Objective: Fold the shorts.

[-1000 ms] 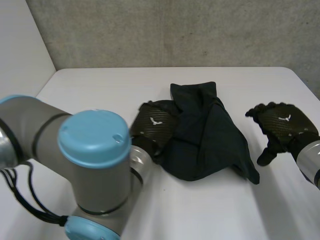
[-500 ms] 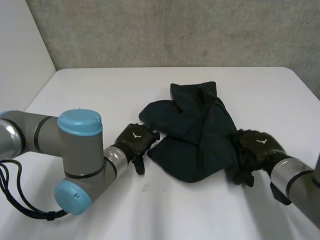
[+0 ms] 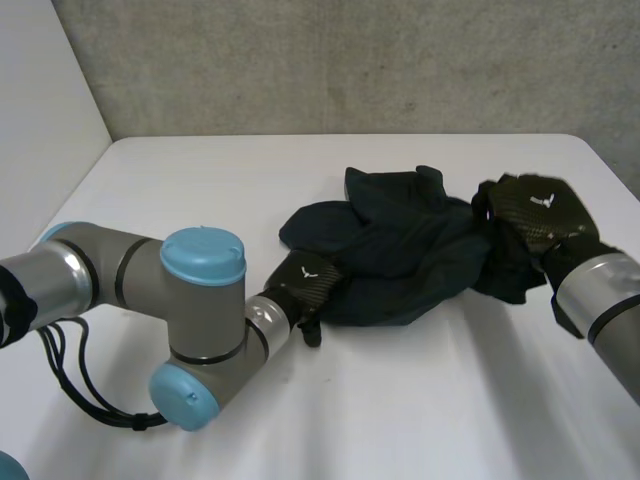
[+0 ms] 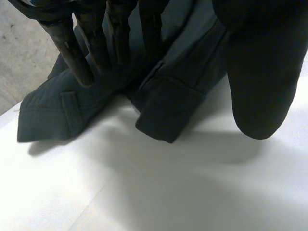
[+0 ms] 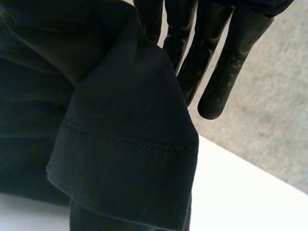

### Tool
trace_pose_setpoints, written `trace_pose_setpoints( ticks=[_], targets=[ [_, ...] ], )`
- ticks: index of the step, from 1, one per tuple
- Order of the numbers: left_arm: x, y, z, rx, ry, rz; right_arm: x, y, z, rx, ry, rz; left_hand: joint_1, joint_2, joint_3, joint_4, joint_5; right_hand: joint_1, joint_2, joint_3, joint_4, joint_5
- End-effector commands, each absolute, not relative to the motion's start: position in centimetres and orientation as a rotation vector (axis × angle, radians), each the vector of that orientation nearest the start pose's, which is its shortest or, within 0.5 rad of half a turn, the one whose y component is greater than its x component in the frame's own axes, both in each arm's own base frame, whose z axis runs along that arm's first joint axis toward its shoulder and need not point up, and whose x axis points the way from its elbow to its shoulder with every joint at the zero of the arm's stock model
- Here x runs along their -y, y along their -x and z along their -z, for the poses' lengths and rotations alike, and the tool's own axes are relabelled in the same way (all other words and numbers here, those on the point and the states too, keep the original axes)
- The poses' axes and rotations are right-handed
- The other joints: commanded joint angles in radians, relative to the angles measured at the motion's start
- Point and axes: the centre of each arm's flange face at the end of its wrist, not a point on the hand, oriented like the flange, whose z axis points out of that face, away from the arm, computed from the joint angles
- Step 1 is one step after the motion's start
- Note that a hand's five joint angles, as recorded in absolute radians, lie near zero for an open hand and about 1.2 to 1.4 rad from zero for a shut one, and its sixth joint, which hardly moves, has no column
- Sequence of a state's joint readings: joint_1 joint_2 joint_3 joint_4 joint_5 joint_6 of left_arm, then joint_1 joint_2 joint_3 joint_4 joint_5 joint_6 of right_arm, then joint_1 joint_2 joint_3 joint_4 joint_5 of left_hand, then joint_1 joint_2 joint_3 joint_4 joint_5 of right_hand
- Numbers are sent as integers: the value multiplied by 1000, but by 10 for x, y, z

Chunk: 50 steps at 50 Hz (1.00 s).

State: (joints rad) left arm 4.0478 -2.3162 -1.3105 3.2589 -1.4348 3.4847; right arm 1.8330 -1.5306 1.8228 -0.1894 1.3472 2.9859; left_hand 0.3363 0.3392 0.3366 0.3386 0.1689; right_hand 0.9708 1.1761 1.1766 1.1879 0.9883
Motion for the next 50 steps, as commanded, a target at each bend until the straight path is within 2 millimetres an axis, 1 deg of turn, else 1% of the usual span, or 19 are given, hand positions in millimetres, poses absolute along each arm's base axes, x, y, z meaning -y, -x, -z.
trace_pose_setpoints(
  ticks=[1, 5, 6, 12, 13, 16, 17, 19, 20, 23, 27, 32, 35, 41, 42, 43, 44, 45, 50],
  targets=[
    [237, 373, -122, -2477, -1430, 1956, 244, -223, -262, -2034, 661, 1963, 285, 282, 284, 282, 278, 425, 220, 220, 208, 233],
    [250, 372, -123, -2453, -1280, 1969, 243, -223, -271, -2023, 663, 1979, 786, 783, 786, 784, 779, 425, 220, 220, 208, 233],
    [258, 369, -127, -2427, -1187, 1975, 243, -223, -273, -2022, 664, 1985, 1040, 1037, 1040, 1038, 1033, 425, 220, 220, 208, 233],
    [269, 357, -158, -2334, -957, 2031, 249, -221, -295, -2003, 780, 2084, 1060, 1057, 1060, 1058, 1053, 425, 220, 220, 208, 233],
    [267, 355, -187, -2290, -925, 2112, 250, -220, -298, -2005, 806, 2101, 1060, 1057, 1060, 1058, 1053, 425, 220, 220, 208, 233],
    [259, 348, -230, -2212, -880, 2232, 251, -219, -314, -2006, 932, 2168, 1060, 1057, 1060, 1058, 1053, 425, 220, 220, 208, 233],
    [252, 341, -259, -2153, -847, 2310, 251, -219, -318, -2005, 964, 2188, 1060, 1057, 1060, 1058, 1053, 425, 220, 220, 208, 233],
    [242, 333, -292, -2073, -811, 2400, 251, -221, -336, -1973, 1045, 2255, 1060, 1057, 1060, 1058, 1053, 425, 220, 220, 208, 233],
    [230, 322, -327, -1977, -767, 2499, 251, -221, -342, -1962, 1064, 2275, 1060, 1057, 1060, 1058, 1053, 425, 220, 220, 208, 233],
    [207, 302, -379, -1815, -692, 2637, 249, -221, -364, -1930, 1097, 2333, 1060, 1057, 1060, 1058, 1053, 425, 220, 220, 208, 233],
    [190, 287, -406, -1702, -665, 2687, 248, -221, -383, -1926, 1113, 2341, 1060, 1057, 1060, 1058, 1053, 425, 220, 220, 208, 233],
    [194, 278, -396, -1702, -677, 2603, 253, -225, -378, -1948, 1134, 2286, 1060, 1057, 1060, 1058, 1053, 425, 220, 220, 208, 233],
    [209, 266, -383, -1733, -652, 2514, 251, -237, -364, -1959, 1162, 2197, 1060, 1057, 1060, 1058, 1053, 425, 220, 220, 208, 233],
    [248, 233, -355, -1808, -539, 2340, 210, -289, -318, -1893, 1345, 1911, 1060, 1057, 1060, 1058, 1053, 425, 220, 220, 208, 233],
    [253, 227, -352, -1814, -519, 2316, 202, -295, -311, -1881, 1372, 1868, 1060, 1057, 1060, 1058, 1053, 304, 99, 99, 87, 112],
    [257, 224, -349, -1821, -511, 2299, 195, -300, -304, -1878, 1397, 1825, 1060, 1057, 1060, 1058, 1053, -19, -225, -225, -237, -211],
    [263, 219, -345, -1829, -498, 2274, 182, -308, -294, -1865, 1436, 1764, 1060, 1057, 1060, 1058, 1053, -589, -795, -795, -807, -781],
    [272, 211, -339, -1842, -476, 2236, 179, -311, -290, -1864, 1451, 1743, 1060, 1057, 1060, 1058, 1053, -796, -1002, -1002, -1013, -988],
    [292, 191, -327, -1864, -416, 2162, 168, -316, -286, -1859, 1456, 1684, 1060, 1057, 1060, 1058, 1053, -796, -1002, -1002, -1013, -988]
  ],
)
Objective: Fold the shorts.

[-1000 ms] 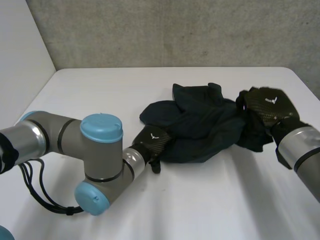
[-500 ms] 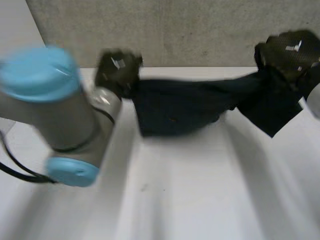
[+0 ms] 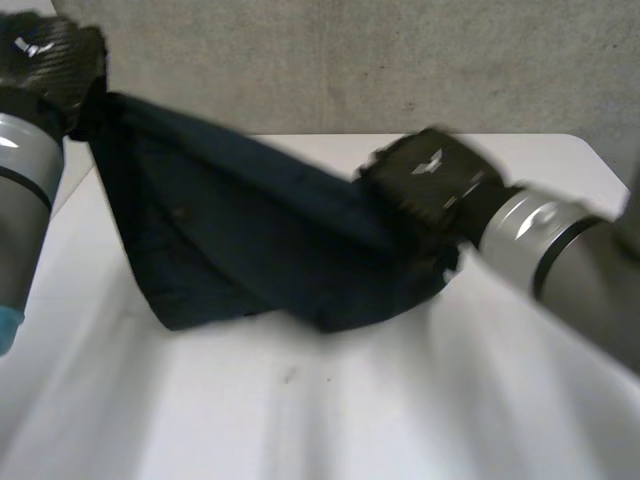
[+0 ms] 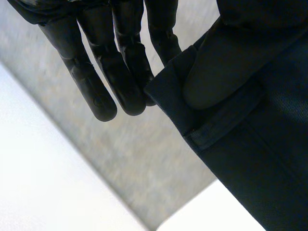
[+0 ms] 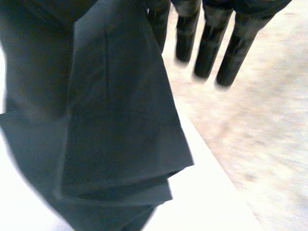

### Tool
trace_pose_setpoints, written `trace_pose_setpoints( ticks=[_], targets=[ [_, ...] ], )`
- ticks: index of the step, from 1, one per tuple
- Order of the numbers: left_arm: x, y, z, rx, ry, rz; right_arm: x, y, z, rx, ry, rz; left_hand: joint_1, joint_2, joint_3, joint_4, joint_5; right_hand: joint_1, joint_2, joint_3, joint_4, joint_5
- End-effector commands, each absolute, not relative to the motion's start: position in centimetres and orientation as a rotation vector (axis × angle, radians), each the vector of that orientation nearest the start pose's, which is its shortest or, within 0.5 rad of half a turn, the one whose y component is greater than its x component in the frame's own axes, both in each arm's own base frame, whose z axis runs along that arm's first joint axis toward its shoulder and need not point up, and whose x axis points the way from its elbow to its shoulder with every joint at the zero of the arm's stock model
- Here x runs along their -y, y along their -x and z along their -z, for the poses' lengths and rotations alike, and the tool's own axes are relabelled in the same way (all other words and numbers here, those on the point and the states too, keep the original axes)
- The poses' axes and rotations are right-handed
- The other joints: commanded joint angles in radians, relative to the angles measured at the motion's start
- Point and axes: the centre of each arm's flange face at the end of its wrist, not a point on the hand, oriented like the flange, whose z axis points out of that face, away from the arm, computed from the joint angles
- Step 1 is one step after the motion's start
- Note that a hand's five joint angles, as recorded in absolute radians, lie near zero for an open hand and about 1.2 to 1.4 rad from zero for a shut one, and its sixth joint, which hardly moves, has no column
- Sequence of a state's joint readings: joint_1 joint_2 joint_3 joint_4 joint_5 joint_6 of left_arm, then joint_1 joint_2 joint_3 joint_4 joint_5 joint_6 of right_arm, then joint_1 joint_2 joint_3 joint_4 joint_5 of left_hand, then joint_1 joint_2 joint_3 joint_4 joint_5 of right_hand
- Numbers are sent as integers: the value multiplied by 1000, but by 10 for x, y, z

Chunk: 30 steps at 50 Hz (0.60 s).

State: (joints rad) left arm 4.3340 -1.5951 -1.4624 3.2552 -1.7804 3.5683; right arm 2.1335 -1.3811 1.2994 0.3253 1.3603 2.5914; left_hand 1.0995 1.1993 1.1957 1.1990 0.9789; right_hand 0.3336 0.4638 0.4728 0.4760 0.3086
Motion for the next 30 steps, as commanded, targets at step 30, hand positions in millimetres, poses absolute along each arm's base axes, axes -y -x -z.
trace_pose_setpoints(
  ticks=[30],
  targets=[
    [320, 288, -372, -1663, -656, 2870, 233, -262, -266, -2146, 1076, 1724, 297, 197, 201, 197, 243, -159, -289, -298, -301, -309]
  ],
)
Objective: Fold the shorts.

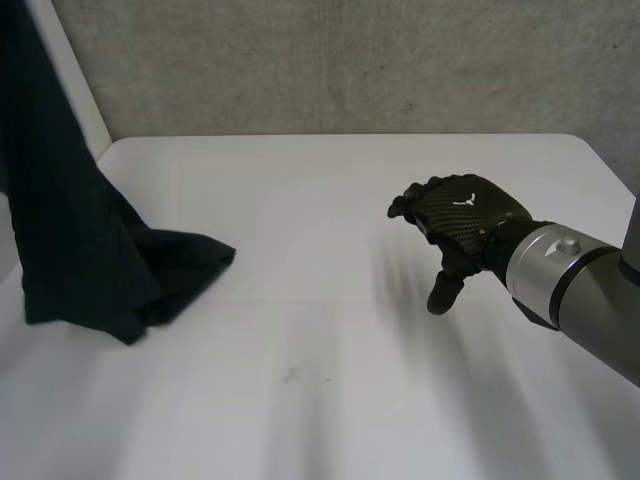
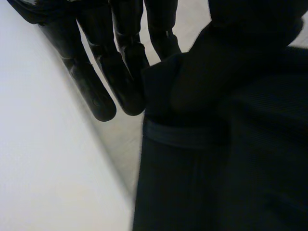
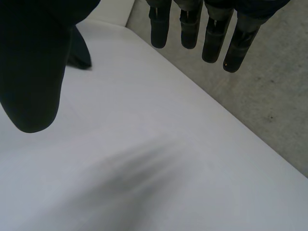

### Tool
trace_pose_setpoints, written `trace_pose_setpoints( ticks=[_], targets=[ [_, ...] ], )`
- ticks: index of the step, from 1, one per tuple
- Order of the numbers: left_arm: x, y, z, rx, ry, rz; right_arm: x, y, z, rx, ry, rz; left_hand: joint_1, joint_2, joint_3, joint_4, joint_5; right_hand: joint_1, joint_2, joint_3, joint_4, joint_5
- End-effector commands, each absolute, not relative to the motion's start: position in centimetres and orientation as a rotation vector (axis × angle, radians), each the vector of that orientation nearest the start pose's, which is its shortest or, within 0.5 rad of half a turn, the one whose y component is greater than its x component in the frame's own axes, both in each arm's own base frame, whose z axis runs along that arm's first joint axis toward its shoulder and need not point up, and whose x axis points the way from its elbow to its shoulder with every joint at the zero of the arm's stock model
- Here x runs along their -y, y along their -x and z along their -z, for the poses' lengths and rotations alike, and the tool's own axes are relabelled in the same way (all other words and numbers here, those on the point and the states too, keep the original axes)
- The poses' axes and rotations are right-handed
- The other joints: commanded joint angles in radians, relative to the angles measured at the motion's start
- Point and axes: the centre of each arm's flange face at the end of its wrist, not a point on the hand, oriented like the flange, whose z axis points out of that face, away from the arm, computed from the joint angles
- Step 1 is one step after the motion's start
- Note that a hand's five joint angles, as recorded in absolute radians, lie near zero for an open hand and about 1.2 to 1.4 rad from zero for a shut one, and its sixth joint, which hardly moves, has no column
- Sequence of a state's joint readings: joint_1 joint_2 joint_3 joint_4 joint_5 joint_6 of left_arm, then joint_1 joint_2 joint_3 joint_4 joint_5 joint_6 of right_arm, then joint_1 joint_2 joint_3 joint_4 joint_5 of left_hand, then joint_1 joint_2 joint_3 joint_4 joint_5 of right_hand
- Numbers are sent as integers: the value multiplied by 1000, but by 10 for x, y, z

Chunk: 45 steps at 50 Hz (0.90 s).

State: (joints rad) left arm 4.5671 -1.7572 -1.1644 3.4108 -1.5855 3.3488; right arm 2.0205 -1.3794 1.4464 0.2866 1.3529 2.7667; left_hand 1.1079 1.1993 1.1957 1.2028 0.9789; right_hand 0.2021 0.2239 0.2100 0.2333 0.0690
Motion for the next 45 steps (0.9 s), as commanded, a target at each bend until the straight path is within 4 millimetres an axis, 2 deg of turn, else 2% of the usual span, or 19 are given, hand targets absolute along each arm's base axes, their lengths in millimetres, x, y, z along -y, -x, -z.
trace_pose_setpoints(
  ticks=[1, 2, 4, 5, 8, 9, 10, 12, 13, 15, 17, 19, 23, 26, 31, 34, 36, 39, 45],
  targets=[
    [315, 299, -367, -1678, -712, 2884, 239, -259, -267, -2154, 1059, 1743, 288, 197, 201, 193, 243, -28, -49, -35, -59, -69],
    [303, 323, -348, -1732, -853, 2895, 242, -257, -268, -2156, 1049, 1756, 288, 197, 201, 193, 243, -28, -49, -35, -59, -69],
    [292, 341, -329, -1792, -976, 2882, 246, -253, -269, -2159, 1035, 1775, 288, 197, 201, 193, 243, -28, -49, -35, -59, -69],
    [281, 356, -307, -1864, -1100, 2850, 249, -250, -271, -2163, 1021, 1794, 288, 197, 201, 193, 243, -28, -49, -35, -59, -69],
    [264, 376, -271, -1981, -1266, 2775, 259, -241, -272, -2185, 987, 1823, 288, 197, 201, 193, 243, -28, -49, -35, -59, -69],
    [250, 391, -246, -2055, -1373, 2718, 261, -239, -272, -2191, 980, 1828, 288, 197, 201, 193, 243, -28, -49, -35, -59, -69],
    [244, 396, -237, -2082, -1413, 2693, 263, -237, -272, -2196, 974, 1834, 288, 197, 201, 193, 243, -28, -49, -35, -59, -69],
    [229, 408, -215, -2137, -1502, 2633, 267, -233, -272, -2206, 963, 1850, 49, -42, -39, -46, 4, -28, -49, -35, -59, -69],
    [216, 419, -194, -2174, -1588, 2572, 269, -232, -272, -2207, 960, 1857, -141, -232, -229, -236, -186, -28, -49, -35, -59, -69],
    [205, 427, -178, -2186, -1656, 2516, 271, -230, -273, -2207, 956, 1868, -324, -415, -412, -419, -369, -28, -49, -35, -59, -69],
    [193, 433, -172, -2128, -1726, 2489, 274, -229, -273, -2199, 953, 1888, -739, -831, -827, -834, -785, -28, -49, -35, -59, -69],
    [189, 434, -175, -2076, -1739, 2485, 275, -229, -272, -2189, 959, 1892, -859, -950, -947, -954, -904, -28, -49, -35, -59, -69],
    [194, 427, -196, -1984, -1611, 2506, 271, -233, -267, -2161, 1073, 1883, -894, -986, -982, -989, -940, -28, -49, -35, -59, -69],
    [200, 409, -215, -2003, -1413, 2463, 266, -237, -262, -2118, 1208, 1867, -894, -986, -982, -989, -940, -28, -49, -35, -59, -69],
    [207, 362, -229, -2114, -1141, 2254, 248, -244, -241, -1965, 1524, 1777, -877, -968, -965, -972, -922, -28, -49, -35, -59, -69],
    [195, 333, -225, -2194, -1059, 2076, 241, -247, -226, -1920, 1605, 1712, -821, -913, -909, -916, -867, -28, -49, -35, -59, -69],
    [181, 314, -217, -2258, -1037, 1962, 239, -249, -204, -1919, 1649, 1617, -704, -795, -792, -799, -749, 50, 28, 42, 19, 9],
    [161, 296, -210, -2333, -1035, 1890, 243, -250, -182, -1954, 1647, 1526, -683, -774, -771, -778, -729, 62, 40, 54, 31, 20],
    [132, 269, -200, -2375, -1054, 1810, 252, -252, -158, -1973, 1641, 1487, -674, -766, -762, -769, -720, 176, 154, 168, 145, 135]
  ],
)
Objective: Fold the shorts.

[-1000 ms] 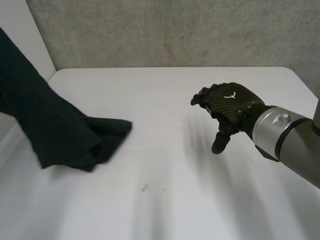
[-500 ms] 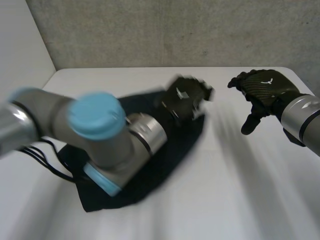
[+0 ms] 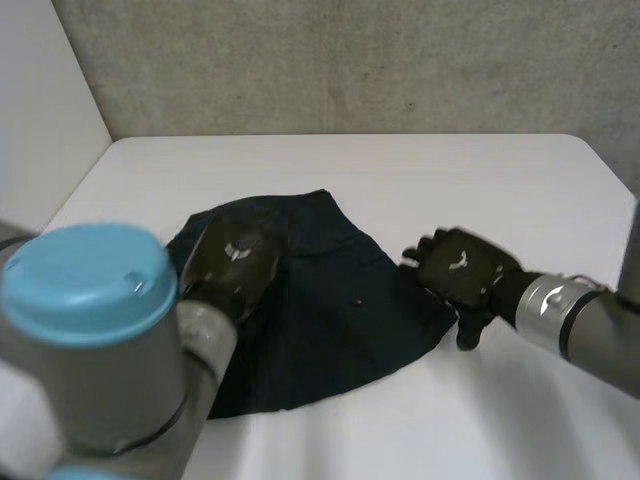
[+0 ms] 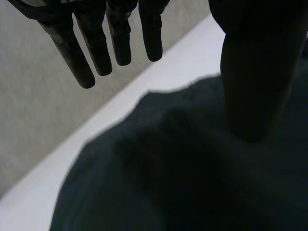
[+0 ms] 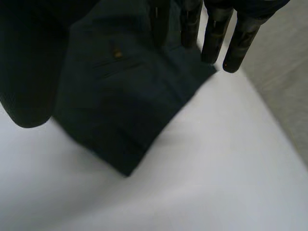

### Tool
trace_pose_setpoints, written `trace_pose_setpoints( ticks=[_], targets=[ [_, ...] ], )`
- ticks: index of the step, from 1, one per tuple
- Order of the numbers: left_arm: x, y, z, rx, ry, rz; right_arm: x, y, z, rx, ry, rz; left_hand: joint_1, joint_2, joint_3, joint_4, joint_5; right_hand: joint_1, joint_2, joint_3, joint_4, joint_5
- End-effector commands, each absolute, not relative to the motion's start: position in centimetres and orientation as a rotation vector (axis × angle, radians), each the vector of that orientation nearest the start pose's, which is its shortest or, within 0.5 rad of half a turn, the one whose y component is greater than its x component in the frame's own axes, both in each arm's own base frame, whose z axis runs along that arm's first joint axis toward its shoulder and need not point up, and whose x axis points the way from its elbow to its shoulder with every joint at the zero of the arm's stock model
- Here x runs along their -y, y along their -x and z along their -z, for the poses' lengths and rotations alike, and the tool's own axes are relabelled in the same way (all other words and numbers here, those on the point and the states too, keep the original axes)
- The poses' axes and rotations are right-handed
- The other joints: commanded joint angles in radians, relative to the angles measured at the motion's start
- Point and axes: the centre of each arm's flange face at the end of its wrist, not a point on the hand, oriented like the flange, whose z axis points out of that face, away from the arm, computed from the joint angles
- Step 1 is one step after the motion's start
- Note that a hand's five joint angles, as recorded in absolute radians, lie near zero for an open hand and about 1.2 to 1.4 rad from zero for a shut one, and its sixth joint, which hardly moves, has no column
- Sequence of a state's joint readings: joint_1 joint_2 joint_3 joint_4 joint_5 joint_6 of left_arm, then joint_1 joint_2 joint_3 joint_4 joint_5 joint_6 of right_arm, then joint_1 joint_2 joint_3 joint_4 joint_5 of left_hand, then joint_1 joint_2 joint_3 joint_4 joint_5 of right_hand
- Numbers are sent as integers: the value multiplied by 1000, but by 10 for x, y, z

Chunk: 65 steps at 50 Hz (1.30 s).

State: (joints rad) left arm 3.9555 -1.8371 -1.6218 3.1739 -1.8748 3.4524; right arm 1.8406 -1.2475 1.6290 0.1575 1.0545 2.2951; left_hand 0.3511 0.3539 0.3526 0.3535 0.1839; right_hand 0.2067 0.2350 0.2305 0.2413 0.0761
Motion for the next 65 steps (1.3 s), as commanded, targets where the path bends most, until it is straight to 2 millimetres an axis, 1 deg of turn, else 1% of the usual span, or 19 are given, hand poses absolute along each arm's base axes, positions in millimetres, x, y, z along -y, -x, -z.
trace_pose_setpoints(
  ticks=[1, 8, 11, 12, 15, 16, 20, 24, 29, 36, 38, 39, 44, 46, 50, 51, 53, 60, 65],
  targets=[
    [128, 266, -199, -2376, -1058, 1803, 255, -253, -154, -1967, 1641, 1503, 94, 91, 93, 92, 87, 201, 173, 177, 166, 157],
    [107, 243, -175, -2411, -1107, 1655, 265, -256, -141, -1949, 1631, 1554, 130, 127, 128, 127, 122, 336, 308, 312, 302, 292],
    [102, 236, -164, -2430, -1126, 1582, 269, -257, -135, -1943, 1632, 1568, 127, 124, 125, 124, 119, 494, 466, 470, 460, 450],
    [101, 235, -161, -2434, -1129, 1567, 271, -258, -133, -1940, 1634, 1574, 127, 124, 125, 124, 119, 634, 606, 611, 600, 590],
    [99, 232, -151, -2446, -1147, 1507, 272, -258, -132, -1939, 1635, 1575, 124, 121, 122, 121, 116, 770, 742, 747, 736, 726],
    [99, 232, -148, -2449, -1151, 1494, 272, -258, -132, -1939, 1635, 1572, 124, 121, 122, 121, 116, 881, 853, 857, 847, 837],
    [104, 232, -144, -2451, -1131, 1492, 271, -258, -128, -1947, 1632, 1554, 130, 127, 128, 127, 122, 1189, 1160, 1165, 1154, 1145],
    [121, 231, -145, -2435, -1047, 1541, 271, -258, -128, -1944, 1625, 1552, 170, 168, 169, 168, 163, 1190, 1161, 1166, 1155, 1146],
    [135, 233, -142, -2403, -1012, 1586, 269, -259, -128, -1954, 1596, 1536, 270, 267, 269, 268, 263, 1190, 1161, 1166, 1155, 1146],
    [153, 238, -136, -2353, -987, 1629, 267, -258, -131, -1972, 1537, 1527, 297, 294, 295, 294, 290, 1190, 1161, 1166, 1155, 1146],
    [155, 238, -134, -2350, -987, 1626, 266, -258, -133, -1976, 1520, 1528, 294, 291, 293, 292, 287, 902, 873, 878, 867, 858],
    [156, 238, -133, -2351, -985, 1621, 267, -257, -135, -1985, 1497, 1531, 297, 294, 295, 294, 290, 688, 660, 664, 653, 644],
    [159, 238, -128, -2349, -999, 1590, 269, -254, -139, -2011, 1445, 1535, 297, 294, 295, 294, 290, 348, 320, 325, 314, 304],
    [159, 238, -127, -2348, -1004, 1584, 269, -254, -140, -2015, 1440, 1533, 314, 312, 313, 312, 307, 319, 291, 295, 284, 275],
    [160, 238, -127, -2346, -1006, 1584, 270, -253, -142, -2023, 1436, 1540, 563, 560, 562, 561, 556, 225, 197, 201, 190, 181],
    [161, 239, -128, -2344, -1003, 1590, 270, -253, -143, -2024, 1436, 1538, 805, 802, 804, 803, 798, 204, 176, 181, 170, 160],
    [162, 240, -128, -2341, -1003, 1593, 270, -252, -142, -2029, 1433, 1532, 1044, 1041, 1043, 1042, 1037, 187, 158, 163, 152, 143],
    [168, 247, -143, -2299, -1003, 1663, 266, -256, -138, -2035, 1436, 1489, 1045, 1042, 1044, 1043, 1038, 145, 117, 122, 111, 101],
    [173, 250, -171, -2237, -967, 1776, 268, -257, -134, -2053, 1386, 1462, 1045, 1042, 1044, 1043, 1038, 160, 132, 136, 125, 116]
  ],
)
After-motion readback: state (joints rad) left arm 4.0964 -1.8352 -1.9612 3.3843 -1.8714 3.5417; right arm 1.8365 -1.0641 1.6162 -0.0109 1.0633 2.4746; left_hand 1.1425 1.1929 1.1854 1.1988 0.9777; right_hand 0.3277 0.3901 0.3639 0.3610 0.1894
